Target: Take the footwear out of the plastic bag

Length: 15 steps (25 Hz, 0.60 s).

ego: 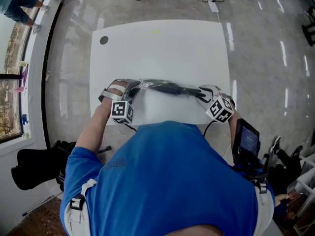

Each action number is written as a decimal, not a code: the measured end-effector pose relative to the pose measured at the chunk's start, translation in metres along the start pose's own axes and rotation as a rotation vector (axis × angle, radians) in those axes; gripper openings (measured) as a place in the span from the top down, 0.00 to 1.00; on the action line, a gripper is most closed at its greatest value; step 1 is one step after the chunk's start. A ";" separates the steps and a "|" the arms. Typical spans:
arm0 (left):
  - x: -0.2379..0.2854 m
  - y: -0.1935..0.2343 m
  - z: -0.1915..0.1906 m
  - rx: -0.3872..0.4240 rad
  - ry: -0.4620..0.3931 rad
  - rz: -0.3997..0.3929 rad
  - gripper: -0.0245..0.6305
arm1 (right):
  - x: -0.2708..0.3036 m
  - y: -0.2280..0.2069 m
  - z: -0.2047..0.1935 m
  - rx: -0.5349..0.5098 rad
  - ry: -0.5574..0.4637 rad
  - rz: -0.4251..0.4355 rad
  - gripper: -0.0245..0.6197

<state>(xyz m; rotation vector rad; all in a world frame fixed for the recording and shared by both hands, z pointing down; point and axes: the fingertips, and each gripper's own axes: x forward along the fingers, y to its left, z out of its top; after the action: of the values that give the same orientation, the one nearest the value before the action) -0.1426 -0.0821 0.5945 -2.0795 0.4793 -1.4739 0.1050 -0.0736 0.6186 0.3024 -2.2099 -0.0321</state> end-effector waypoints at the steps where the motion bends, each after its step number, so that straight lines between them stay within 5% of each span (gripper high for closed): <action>1: 0.000 -0.001 0.000 -0.004 -0.001 -0.004 0.80 | -0.001 0.000 -0.001 -0.002 0.005 0.002 0.71; 8: 0.002 0.001 0.000 -0.001 0.000 0.009 0.81 | -0.003 0.003 0.018 -0.116 0.015 -0.020 0.71; 15: 0.002 0.001 -0.001 -0.006 0.001 0.007 0.81 | -0.007 -0.004 0.013 -0.111 0.063 -0.021 0.71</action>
<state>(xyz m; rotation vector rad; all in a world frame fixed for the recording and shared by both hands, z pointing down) -0.1426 -0.0836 0.5955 -2.0795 0.4910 -1.4719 0.0995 -0.0772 0.6050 0.2608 -2.1331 -0.1540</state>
